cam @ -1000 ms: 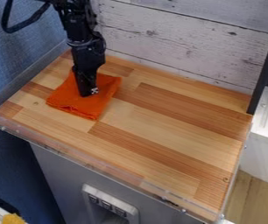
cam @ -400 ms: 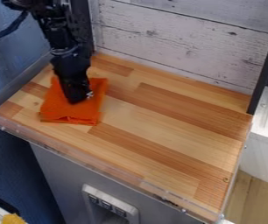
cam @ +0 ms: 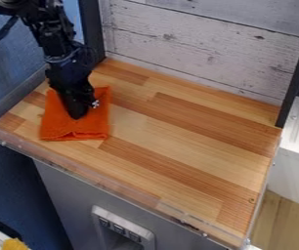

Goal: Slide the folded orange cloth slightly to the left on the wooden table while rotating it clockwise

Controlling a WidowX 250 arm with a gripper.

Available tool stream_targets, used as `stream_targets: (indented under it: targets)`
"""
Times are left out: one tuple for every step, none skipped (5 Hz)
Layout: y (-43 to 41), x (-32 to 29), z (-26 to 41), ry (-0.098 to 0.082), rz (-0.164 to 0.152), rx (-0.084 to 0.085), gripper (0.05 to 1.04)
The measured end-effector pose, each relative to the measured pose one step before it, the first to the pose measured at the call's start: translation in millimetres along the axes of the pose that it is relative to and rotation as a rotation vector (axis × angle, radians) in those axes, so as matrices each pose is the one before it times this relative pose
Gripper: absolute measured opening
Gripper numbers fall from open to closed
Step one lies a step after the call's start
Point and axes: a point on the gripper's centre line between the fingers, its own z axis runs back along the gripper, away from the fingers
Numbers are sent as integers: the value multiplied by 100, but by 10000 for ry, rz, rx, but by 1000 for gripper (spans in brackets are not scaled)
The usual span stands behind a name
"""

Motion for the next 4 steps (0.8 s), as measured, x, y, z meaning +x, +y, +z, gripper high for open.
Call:
stream_targets:
  targets:
    - [248, -1351, 193, 367, 634, -257, 224]
    - [-55, -376, 371, 381, 378, -147, 463]
    - [233, 128, 1795, -31, 280, 154, 760]
    - [-147, 328, 1333, 60, 136, 199, 989]
